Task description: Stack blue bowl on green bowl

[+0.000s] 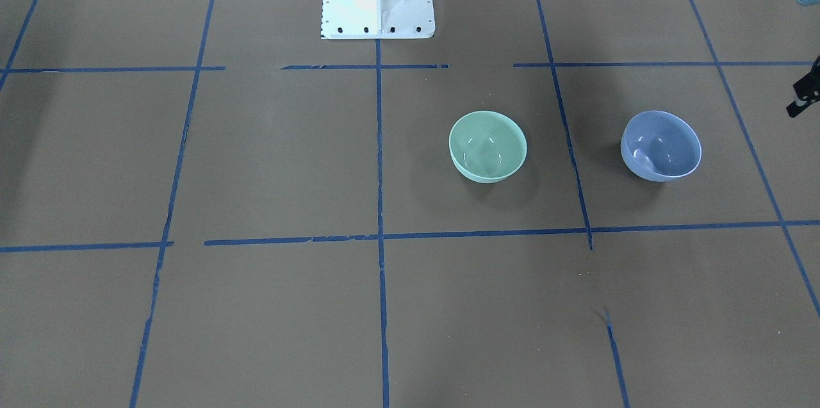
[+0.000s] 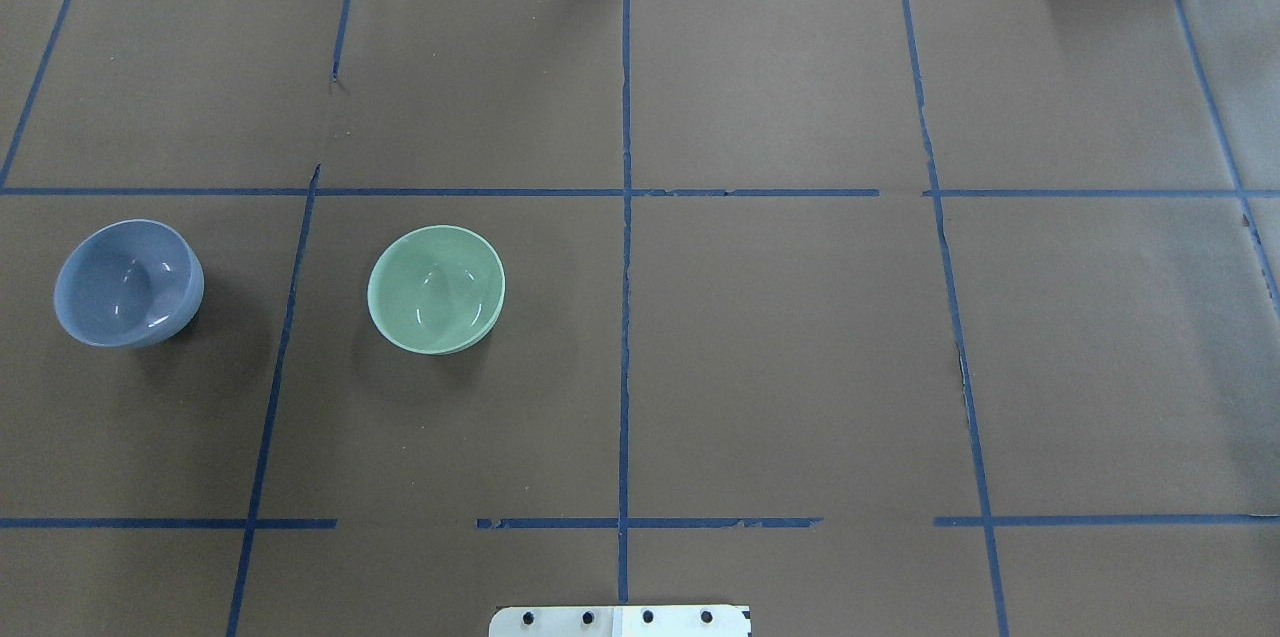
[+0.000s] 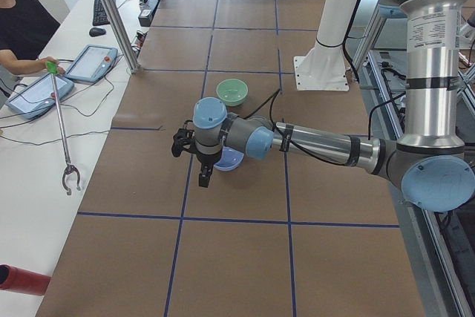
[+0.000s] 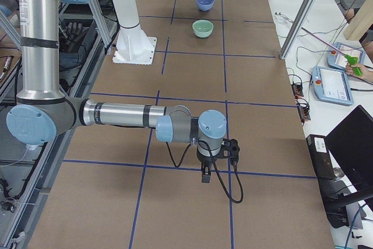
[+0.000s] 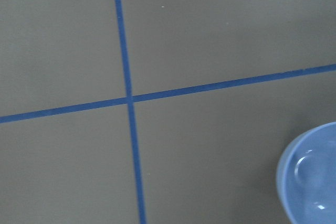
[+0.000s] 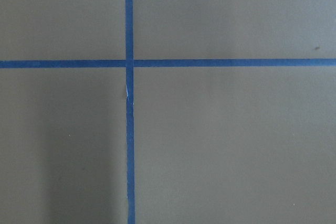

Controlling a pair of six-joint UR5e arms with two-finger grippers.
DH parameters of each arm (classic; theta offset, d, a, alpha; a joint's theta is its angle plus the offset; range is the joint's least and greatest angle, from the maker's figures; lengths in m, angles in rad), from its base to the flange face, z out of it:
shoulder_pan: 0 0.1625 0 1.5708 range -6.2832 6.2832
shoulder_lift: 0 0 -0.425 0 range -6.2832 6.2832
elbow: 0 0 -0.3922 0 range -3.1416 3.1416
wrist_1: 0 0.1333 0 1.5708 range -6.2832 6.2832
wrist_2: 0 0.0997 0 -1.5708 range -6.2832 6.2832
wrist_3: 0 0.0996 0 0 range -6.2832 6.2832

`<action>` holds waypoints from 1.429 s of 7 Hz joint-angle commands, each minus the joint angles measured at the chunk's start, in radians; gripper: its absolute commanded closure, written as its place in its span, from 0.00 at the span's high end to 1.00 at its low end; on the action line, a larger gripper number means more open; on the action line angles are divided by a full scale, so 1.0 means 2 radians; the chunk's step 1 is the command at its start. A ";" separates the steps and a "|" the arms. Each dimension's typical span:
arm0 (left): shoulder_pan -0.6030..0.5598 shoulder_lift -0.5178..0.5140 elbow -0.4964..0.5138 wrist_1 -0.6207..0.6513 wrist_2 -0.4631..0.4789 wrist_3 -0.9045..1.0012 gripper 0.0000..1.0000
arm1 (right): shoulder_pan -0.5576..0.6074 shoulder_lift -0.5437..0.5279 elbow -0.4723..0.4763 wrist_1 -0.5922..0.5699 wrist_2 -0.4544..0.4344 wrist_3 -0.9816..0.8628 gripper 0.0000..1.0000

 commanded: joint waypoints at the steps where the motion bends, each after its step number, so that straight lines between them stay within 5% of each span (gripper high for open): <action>1: 0.084 0.027 0.002 -0.106 0.011 -0.133 1.00 | 0.000 0.000 0.000 -0.001 0.000 0.000 1.00; 4: 0.154 0.030 0.083 -0.241 0.054 -0.235 1.00 | 0.000 0.000 0.000 0.000 0.000 0.000 1.00; 6: 0.174 0.025 0.093 -0.245 0.054 -0.256 0.92 | 0.000 0.000 0.000 0.000 0.000 0.000 1.00; 10: 0.180 0.023 0.091 -0.246 0.054 -0.273 0.01 | 0.000 0.000 0.000 0.000 0.000 0.000 1.00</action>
